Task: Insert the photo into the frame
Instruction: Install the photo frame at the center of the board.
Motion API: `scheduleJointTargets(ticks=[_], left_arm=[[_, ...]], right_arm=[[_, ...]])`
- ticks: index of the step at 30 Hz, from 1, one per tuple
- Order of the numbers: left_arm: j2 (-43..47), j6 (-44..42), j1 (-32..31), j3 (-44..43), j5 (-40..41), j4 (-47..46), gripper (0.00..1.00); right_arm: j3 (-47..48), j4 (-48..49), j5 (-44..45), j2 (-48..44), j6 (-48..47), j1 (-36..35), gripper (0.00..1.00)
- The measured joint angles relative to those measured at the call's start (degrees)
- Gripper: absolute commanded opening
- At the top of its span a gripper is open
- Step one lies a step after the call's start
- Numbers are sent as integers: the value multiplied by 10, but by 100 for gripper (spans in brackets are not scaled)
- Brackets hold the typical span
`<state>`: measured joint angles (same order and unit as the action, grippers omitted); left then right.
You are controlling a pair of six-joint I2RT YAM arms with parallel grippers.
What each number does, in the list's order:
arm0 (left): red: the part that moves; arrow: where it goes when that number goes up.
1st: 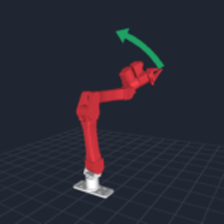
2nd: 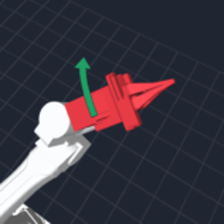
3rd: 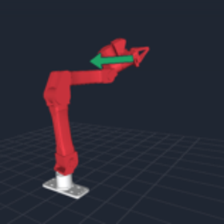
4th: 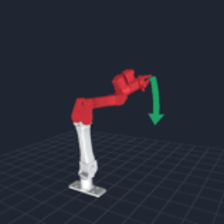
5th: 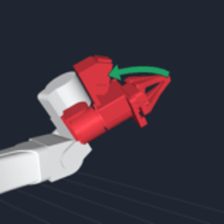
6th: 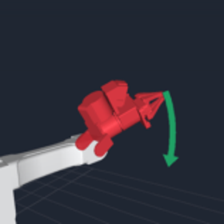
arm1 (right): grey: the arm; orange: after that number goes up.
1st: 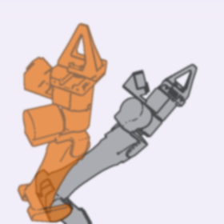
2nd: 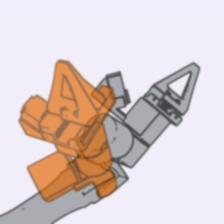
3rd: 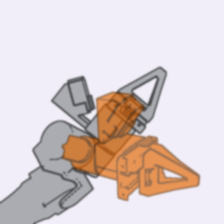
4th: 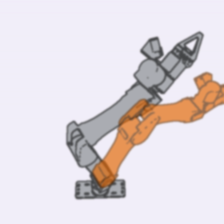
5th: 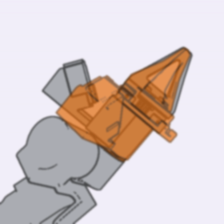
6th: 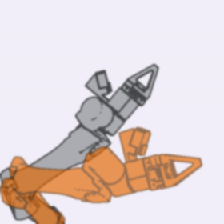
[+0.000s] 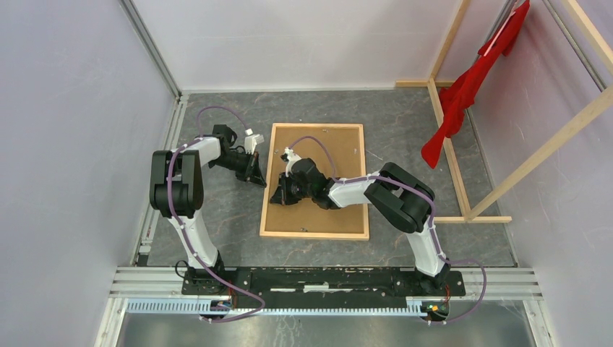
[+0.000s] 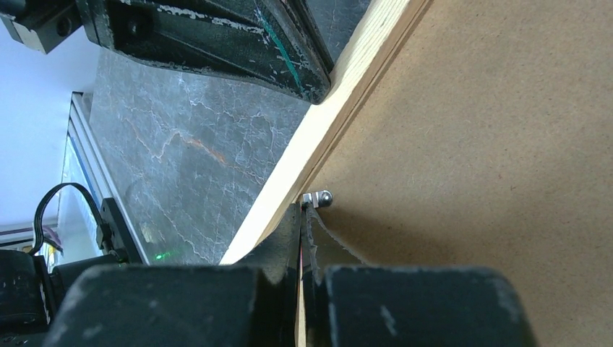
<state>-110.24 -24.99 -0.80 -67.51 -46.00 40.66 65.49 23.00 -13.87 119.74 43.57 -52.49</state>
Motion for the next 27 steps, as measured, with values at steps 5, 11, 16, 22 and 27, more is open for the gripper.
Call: scheduleJointTargets(ticks=[5, 11, 16, 22, 27], left_arm=[[0, 0, 1, 0, 0, 0, 12], [0, 0, 1, 0, 0, -1, 12], [0, 0, 1, 0, 0, -2, 11], [0, 0, 1, 0, 0, -1, 11], [0, -1, 1, -1, 0, -1, 11]], right_arm=[[1, 0, 3, 0, -1, -1, 0], [2, 0, 7, 0, 2, -1, 0], [-31, 57, 32, -6, 7, -3, 0], [-127, 117, 64, -90, -29, 2, 2], [-130, 137, 64, -136, -68, 2, 0]])
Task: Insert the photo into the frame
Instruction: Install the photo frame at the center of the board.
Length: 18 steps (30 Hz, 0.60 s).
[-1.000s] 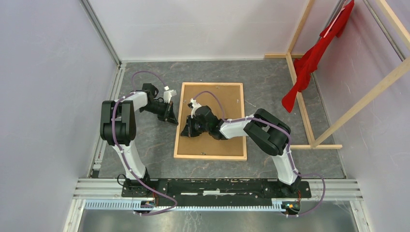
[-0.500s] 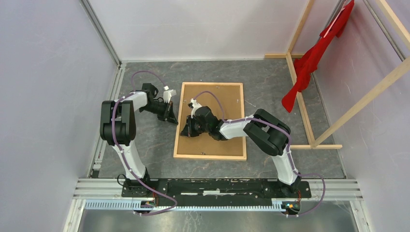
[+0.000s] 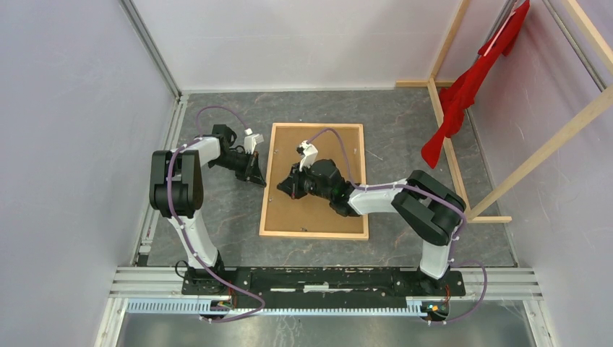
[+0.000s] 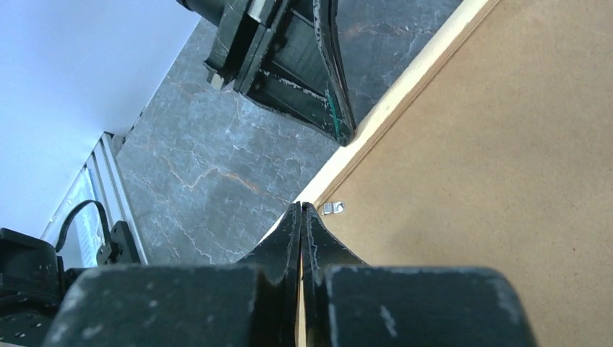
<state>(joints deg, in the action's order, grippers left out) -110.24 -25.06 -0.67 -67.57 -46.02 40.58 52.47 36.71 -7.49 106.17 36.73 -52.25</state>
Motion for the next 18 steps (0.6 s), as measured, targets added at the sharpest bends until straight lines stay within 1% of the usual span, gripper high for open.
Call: scheduleJointTargets(ticks=[4, 10, 18], left_arm=[[0, 0, 0, 0, 0, 0, 11], [-2, 0, 0, -1, -1, 1, 11], [-3, 0, 0, -2, -1, 2, 10]], right_arm=[[-12, 10, 0, 4, -6, -6, 0], [-12, 2, 4, 49, -6, -32, 0], [13, -16, 18, 83, -5, -40, 0]])
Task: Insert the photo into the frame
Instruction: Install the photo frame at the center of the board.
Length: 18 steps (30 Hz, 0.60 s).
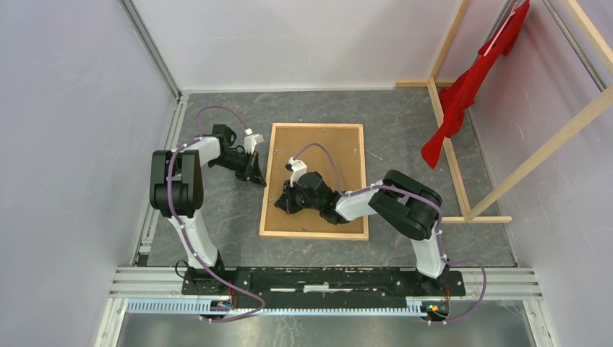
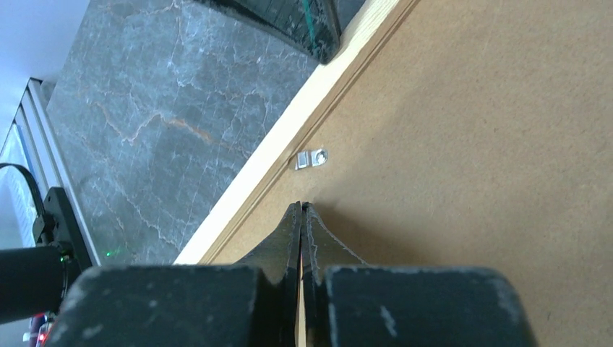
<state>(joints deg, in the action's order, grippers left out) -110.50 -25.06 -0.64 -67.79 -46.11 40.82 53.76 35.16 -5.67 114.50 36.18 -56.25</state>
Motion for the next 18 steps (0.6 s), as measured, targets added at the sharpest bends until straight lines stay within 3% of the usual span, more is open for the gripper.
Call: scheduleJointTargets(ticks=[18], left_arm=[[0, 0, 0, 0, -1, 0, 9]], right_arm=[[47, -1, 20, 37, 23, -3, 0]])
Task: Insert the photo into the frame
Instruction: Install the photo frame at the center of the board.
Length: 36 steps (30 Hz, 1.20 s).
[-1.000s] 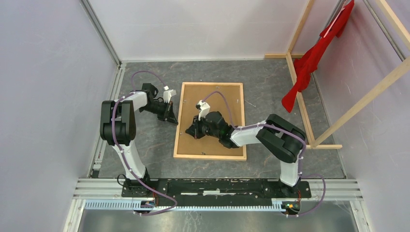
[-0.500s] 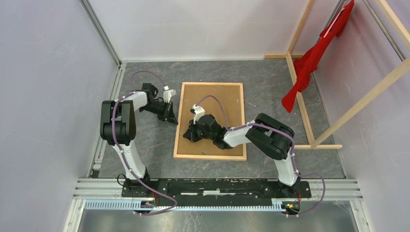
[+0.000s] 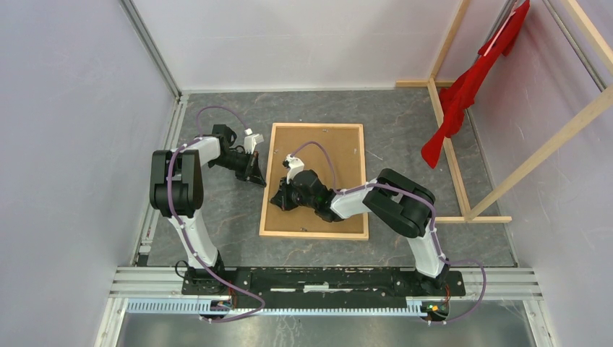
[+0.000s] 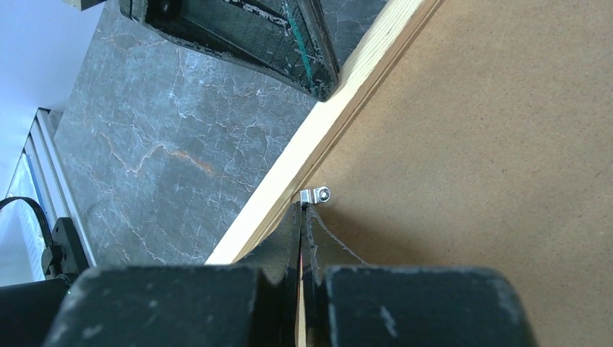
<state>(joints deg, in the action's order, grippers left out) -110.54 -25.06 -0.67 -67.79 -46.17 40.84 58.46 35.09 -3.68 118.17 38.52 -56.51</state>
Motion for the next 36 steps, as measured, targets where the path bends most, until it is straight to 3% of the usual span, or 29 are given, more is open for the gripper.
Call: scheduleJointTargets(ticks=[36], left_arm=[[-1, -13, -1, -2, -1, 3, 8]], right_arm=[[2, 5, 52, 4, 33, -14, 0]])
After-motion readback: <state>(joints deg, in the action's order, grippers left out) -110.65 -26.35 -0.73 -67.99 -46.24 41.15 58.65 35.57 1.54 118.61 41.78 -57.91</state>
